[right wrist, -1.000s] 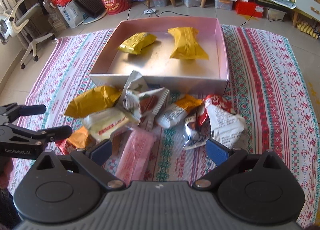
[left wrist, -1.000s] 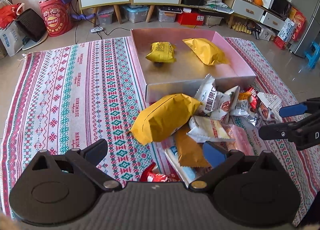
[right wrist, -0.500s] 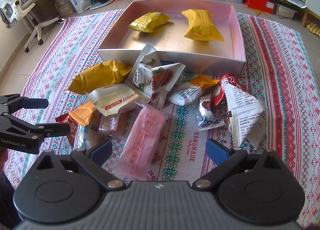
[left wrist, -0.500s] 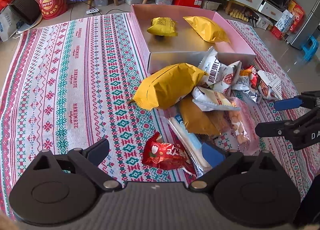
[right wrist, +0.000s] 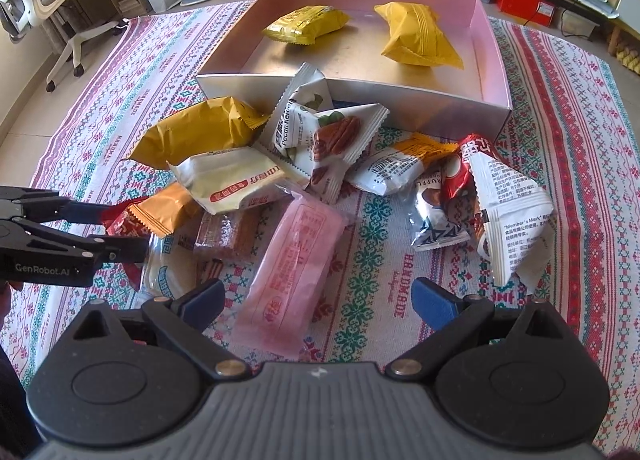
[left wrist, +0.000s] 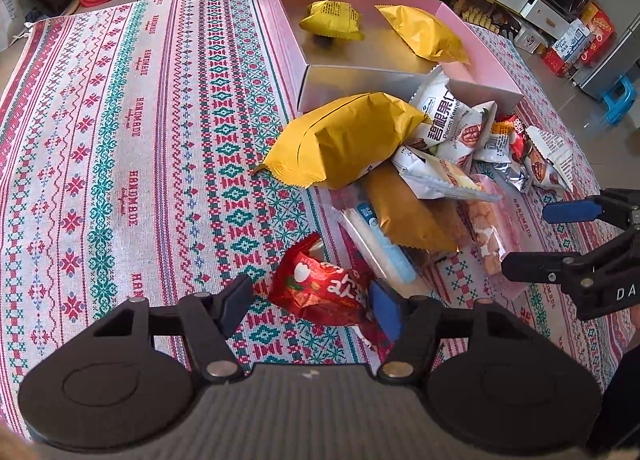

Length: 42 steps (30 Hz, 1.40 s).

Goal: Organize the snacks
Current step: 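Grasp the red packet with the left tool while the right tool grasps the pink packet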

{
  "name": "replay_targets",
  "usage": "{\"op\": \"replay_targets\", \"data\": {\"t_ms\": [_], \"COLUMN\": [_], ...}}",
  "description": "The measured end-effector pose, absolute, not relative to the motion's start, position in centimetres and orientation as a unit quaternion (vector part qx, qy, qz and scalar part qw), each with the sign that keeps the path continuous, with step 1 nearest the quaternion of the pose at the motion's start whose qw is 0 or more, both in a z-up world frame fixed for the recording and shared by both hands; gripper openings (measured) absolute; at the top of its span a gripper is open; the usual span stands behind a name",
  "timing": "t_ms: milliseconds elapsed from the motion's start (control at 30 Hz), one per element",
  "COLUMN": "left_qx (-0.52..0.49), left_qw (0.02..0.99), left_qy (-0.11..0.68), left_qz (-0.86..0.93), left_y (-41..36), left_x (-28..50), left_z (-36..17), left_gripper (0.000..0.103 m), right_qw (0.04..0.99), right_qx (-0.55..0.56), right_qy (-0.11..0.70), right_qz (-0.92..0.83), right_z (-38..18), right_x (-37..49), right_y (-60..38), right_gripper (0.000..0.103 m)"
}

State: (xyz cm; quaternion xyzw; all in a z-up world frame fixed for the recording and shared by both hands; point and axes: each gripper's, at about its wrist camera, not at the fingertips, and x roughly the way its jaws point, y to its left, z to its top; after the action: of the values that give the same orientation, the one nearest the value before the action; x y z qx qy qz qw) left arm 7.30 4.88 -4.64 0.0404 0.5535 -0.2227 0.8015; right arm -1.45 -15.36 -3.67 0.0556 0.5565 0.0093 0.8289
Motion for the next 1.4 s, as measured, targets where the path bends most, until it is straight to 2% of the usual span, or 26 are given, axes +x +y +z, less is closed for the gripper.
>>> {"op": "replay_targets", "data": {"t_ms": [200, 667, 767, 833, 900, 1400], "left_qx": [0.051, 0.063, 0.062, 0.059, 0.053, 0.062], "left_qw": [0.808, 0.812, 0.813, 0.813, 0.81, 0.813], "left_qy": [0.543, 0.536, 0.534, 0.534, 0.538, 0.528], "left_qz": [-0.221, -0.223, -0.222, -0.223, -0.229, -0.238], "left_y": [4.6, 4.8, 4.8, 4.9, 4.9, 4.7], "left_x": [7.2, 7.2, 7.3, 7.3, 7.3, 6.7], "left_z": [-4.7, -4.5, -4.5, -4.3, -4.3, -3.3], "left_gripper": [0.065, 0.06, 0.058, 0.055, 0.042, 0.04], "right_qw": [0.829, 0.833, 0.836, 0.837, 0.837, 0.838], "right_qx": [0.051, 0.028, 0.017, 0.014, 0.012, 0.014], "right_qy": [0.556, 0.553, 0.548, 0.546, 0.546, 0.545], "right_qz": [0.005, 0.007, 0.007, 0.009, 0.008, 0.014], "right_z": [-4.4, -5.0, -5.0, -4.9, -4.7, -4.1], "right_x": [-1.0, -0.9, -1.0, -1.1, -1.1, -1.1], "right_y": [-15.0, -14.3, -14.2, -14.2, -14.3, -14.2], "right_gripper": [0.096, 0.067, 0.058, 0.043, 0.033, 0.03]}}
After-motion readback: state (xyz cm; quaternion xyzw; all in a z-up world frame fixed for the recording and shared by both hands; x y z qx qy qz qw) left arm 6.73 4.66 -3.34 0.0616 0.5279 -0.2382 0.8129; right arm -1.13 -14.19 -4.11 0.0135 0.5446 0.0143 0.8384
